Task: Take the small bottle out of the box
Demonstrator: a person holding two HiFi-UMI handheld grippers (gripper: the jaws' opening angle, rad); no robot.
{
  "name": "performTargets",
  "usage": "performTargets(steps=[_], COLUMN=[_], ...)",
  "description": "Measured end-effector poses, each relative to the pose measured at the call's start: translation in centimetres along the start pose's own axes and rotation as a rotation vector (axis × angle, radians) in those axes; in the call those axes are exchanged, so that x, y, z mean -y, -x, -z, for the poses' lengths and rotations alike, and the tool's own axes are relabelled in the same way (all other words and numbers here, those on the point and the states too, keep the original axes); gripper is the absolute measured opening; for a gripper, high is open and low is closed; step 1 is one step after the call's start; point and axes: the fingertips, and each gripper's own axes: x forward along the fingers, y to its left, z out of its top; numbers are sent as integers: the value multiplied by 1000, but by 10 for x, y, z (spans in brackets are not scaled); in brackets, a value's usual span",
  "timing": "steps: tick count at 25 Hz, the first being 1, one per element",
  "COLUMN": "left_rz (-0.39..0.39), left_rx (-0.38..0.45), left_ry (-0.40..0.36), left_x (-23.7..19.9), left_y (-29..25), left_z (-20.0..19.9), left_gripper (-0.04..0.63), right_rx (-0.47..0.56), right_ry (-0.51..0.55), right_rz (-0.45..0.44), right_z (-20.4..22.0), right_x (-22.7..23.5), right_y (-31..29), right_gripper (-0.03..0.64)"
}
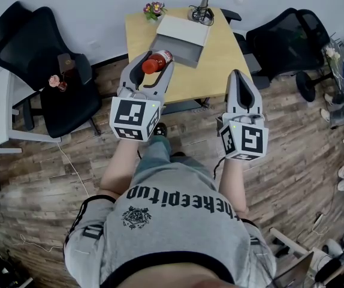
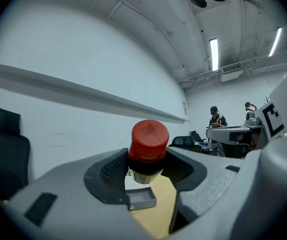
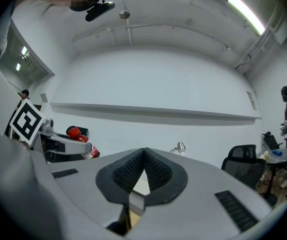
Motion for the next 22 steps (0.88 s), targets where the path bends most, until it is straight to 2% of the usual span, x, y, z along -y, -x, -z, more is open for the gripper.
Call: performTargets(steps=[9, 22], left_rz=[-4, -3], left_rx=[44, 54], left_ry=[9, 12], left_x=[7, 11], left_y=[5, 5], left_z=[-8, -10], left_gripper=[224, 222], right_rx=[22, 18], right_ry=[-15, -12], right_rz=[23, 39], right_z=[1, 0], right_x=[10, 13], right_y=[13, 18], right_gripper=[2, 1])
